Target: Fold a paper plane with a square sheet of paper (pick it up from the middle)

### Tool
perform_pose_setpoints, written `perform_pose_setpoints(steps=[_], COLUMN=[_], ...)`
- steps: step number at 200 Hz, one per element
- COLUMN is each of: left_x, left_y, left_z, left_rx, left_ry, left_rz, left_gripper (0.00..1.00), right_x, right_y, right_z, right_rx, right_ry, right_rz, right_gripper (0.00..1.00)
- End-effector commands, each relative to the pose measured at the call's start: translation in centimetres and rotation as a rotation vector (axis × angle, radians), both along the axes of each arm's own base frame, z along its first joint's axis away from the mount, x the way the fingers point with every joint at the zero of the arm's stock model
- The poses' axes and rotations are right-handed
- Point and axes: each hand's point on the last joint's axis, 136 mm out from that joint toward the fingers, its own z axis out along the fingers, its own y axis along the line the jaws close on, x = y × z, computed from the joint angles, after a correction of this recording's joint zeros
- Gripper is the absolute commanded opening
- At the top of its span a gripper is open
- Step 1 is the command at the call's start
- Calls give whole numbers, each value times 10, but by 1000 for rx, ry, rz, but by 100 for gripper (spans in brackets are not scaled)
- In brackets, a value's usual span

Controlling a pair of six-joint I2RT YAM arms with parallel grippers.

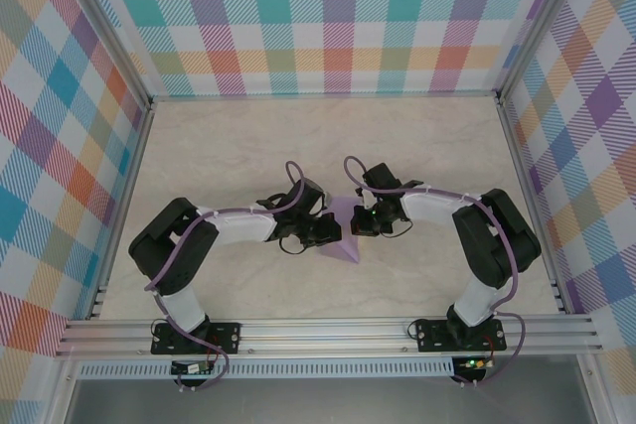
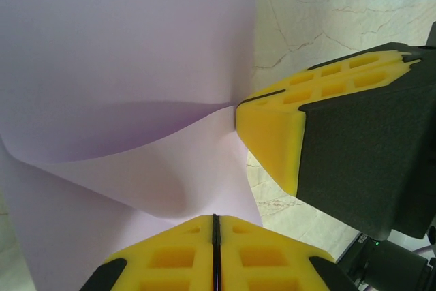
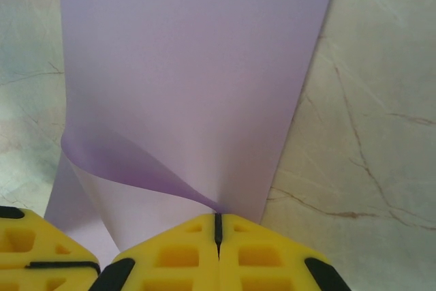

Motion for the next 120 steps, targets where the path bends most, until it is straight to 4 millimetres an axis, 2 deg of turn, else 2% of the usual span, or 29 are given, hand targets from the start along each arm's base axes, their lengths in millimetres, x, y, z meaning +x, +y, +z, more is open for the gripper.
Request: perform_pose_setpoints(steps=[1,66,120], left_x=[1,3,2], left_y=[-10,-11,-13], left_z=[7,8,6], left_rx=[-25,-25,-28], left_ry=[-14,-20,-14], left_rz=[-24,-26,-30], left_gripper=[9,9,9], right_x=[5,-7,-9], right_y=[1,5,-1], right_z=[11,16,10], right_rx=[2,48,17], right_ry=[-29,12,17], right_rz=[8,26,11], right_gripper=[5,5,5])
